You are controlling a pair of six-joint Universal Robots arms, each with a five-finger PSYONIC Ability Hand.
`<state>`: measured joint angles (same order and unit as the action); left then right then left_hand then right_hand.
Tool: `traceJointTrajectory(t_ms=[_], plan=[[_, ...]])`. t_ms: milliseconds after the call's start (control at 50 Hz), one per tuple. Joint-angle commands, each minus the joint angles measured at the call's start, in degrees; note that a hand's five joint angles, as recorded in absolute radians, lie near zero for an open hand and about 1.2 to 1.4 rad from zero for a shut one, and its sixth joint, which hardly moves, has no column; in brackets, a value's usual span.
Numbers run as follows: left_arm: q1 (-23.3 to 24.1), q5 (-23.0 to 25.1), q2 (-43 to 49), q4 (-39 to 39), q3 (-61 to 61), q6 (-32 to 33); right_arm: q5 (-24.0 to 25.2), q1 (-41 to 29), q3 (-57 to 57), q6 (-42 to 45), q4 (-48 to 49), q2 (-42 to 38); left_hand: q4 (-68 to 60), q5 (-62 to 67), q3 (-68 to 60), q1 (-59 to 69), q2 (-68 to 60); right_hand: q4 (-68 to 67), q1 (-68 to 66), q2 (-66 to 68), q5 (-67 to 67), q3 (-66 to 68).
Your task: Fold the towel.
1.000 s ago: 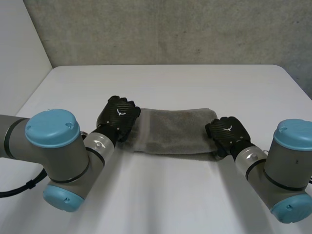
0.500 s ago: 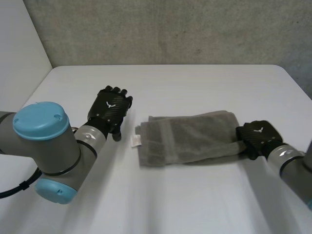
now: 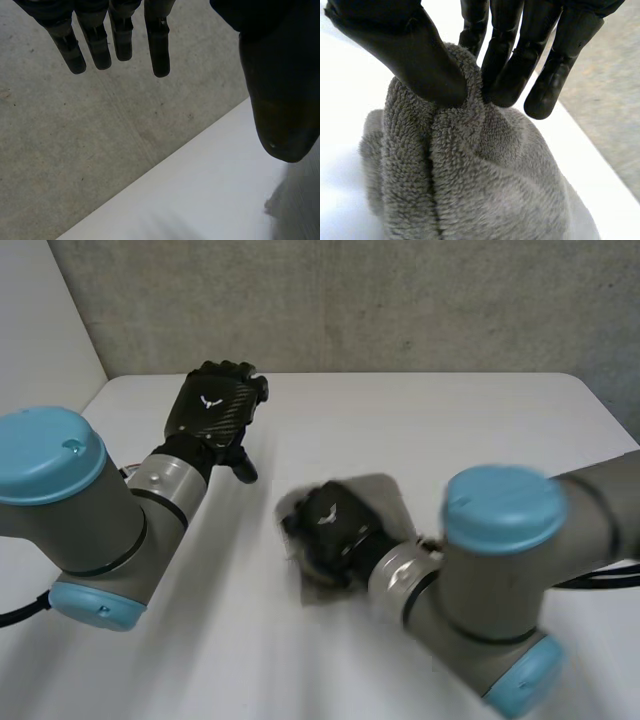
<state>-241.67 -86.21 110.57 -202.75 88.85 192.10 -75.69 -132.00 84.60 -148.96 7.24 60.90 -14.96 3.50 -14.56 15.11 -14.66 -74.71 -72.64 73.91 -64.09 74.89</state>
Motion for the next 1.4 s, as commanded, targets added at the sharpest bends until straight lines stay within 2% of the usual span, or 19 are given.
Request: traceJointTrajectory(t_ms=[20,40,160,260,320,440,560,800,1080,1140,1300,1360,1400], plan=[[0.15,-0.01,-0.10,-0.01,0.01,-0.14,-4.64,-0.89,-0.06,-0.71,0.40,-2.81,3.90,-2.44,3.50,-4.06,3.61,57.64,55.57,-56.84,57.02,-57.82],[0.06,-0.01,-0.09,-0.01,-0.08,-0.14,-5.43,-0.63,0.38,-1.32,0.75,-1.85,3.90,-2.44,3.50,-4.06,3.61,64.71,62.64,-63.91,64.09,-64.89],[0.50,-0.01,0.08,-0.10,-0.78,-0.14,-6.67,-0.27,1.18,-5.37,1.11,2.91,4.07,-2.61,3.67,-4.22,3.78,64.71,62.64,-63.91,64.09,-64.89],[1.90,-0.10,1.04,-0.10,-1.22,-0.49,-6.49,7.18,2.23,-11.86,0.23,6.68,4.07,-2.61,3.67,-4.22,3.77,64.71,62.64,-63.91,64.09,-64.89],[2.78,-0.10,1.66,-0.10,-1.39,-1.11,-6.32,8.96,2.50,-13.20,0.23,7.65,3.90,-2.44,3.50,-4.06,3.61,64.71,62.64,-63.91,64.09,-64.89],[6.04,-0.10,4.56,0.60,-2.10,-6.38,-6.05,13.53,2.50,-15.74,0.14,8.35,3.90,-2.44,3.50,-4.06,3.61,64.71,62.64,-63.91,64.09,-64.89],[8.06,-0.45,9.03,4.20,-2.19,-8.32,-3.77,15.54,1.36,-17.14,-0.12,3.97,3.73,-2.27,3.33,-3.89,3.44,64.71,62.64,-63.91,64.09,-64.89],[7.44,-0.45,16.43,7.81,-2.98,-8.85,-1.92,17.22,-2.60,-18.56,-0.39,-7.72,3.73,-2.27,3.33,-3.89,3.44,64.71,62.64,-63.91,64.09,-64.89],[7.44,-0.71,16.69,8.16,-4.30,-8.76,-1.92,17.22,-3.04,-18.47,-0.47,-8.70,3.73,-2.27,3.33,-3.89,3.44,64.71,62.64,-63.91,64.09,-64.89],[7.27,-0.62,15.64,8.60,-5.44,-8.41,-1.92,17.04,-3.30,-18.47,-0.83,-7.99,3.73,-2.27,3.33,-3.89,3.44,64.71,62.64,-63.91,64.09,-64.89],[7.09,-0.80,8.96,13.87,-9.30,-8.32,-2.89,17.22,-6.99,-18.91,-7.77,1.41,4.07,-2.61,3.67,-4.22,3.78,64.71,62.64,-63.91,64.09,-64.89],[6.56,-1.15,5.62,15.98,-11.41,-8.32,-5.08,17.31,-8.66,-19.88,-9.70,5.89,4.07,-2.61,3.67,-4.22,3.78,64.71,62.64,-63.91,64.09,-64.89],[5.69,-2.55,2.47,18.17,-14.04,-8.32,-8.23,17.39,-9.80,-21.80,-9.79,9.13,4.07,-2.61,3.67,-4.22,3.78,64.71,62.64,-63.91,64.09,-64.89]])
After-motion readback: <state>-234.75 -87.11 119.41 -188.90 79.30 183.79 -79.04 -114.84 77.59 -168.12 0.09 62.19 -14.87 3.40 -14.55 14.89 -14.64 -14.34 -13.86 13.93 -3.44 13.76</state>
